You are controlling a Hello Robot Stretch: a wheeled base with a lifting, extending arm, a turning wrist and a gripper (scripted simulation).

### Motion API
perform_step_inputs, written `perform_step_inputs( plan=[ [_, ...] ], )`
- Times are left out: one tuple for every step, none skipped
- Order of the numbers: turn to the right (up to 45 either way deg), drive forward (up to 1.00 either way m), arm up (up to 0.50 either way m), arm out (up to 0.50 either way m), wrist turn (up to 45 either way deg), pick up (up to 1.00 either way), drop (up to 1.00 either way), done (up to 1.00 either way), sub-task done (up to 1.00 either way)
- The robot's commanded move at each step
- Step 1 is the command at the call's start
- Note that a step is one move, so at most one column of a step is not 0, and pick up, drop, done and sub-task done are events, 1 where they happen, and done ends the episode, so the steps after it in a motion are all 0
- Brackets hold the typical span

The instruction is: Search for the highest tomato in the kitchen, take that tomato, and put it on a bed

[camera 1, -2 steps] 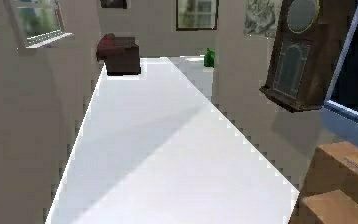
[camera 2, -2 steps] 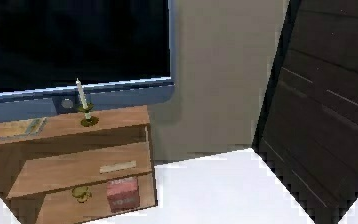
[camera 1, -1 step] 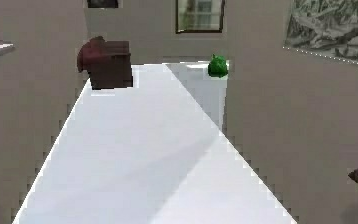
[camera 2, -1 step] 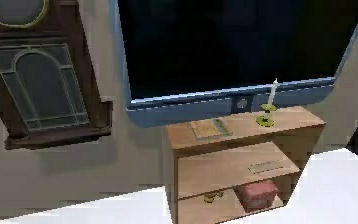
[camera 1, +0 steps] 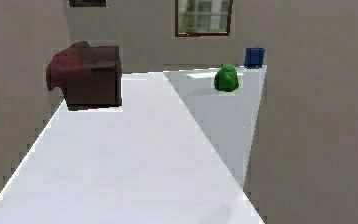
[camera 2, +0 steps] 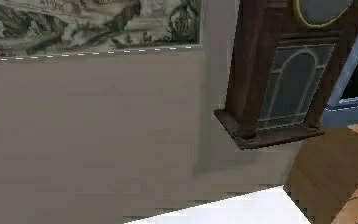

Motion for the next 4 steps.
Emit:
perform_step_inputs(
  plan=[
    [0.0,1.0,0.0,0.0,0.0,0.0,0.0,0.0,0.0],
    [0.0,0.45,0.0,0.0,0.0,0.0,0.0,0.0,0.0],
    [45.0,0.0,0.0,0.0,0.0,0.0,0.0,0.0,0.0],
    [0.0,1.0,0.0,0.0,0.0,0.0,0.0,0.0,0.0]
  ],
)
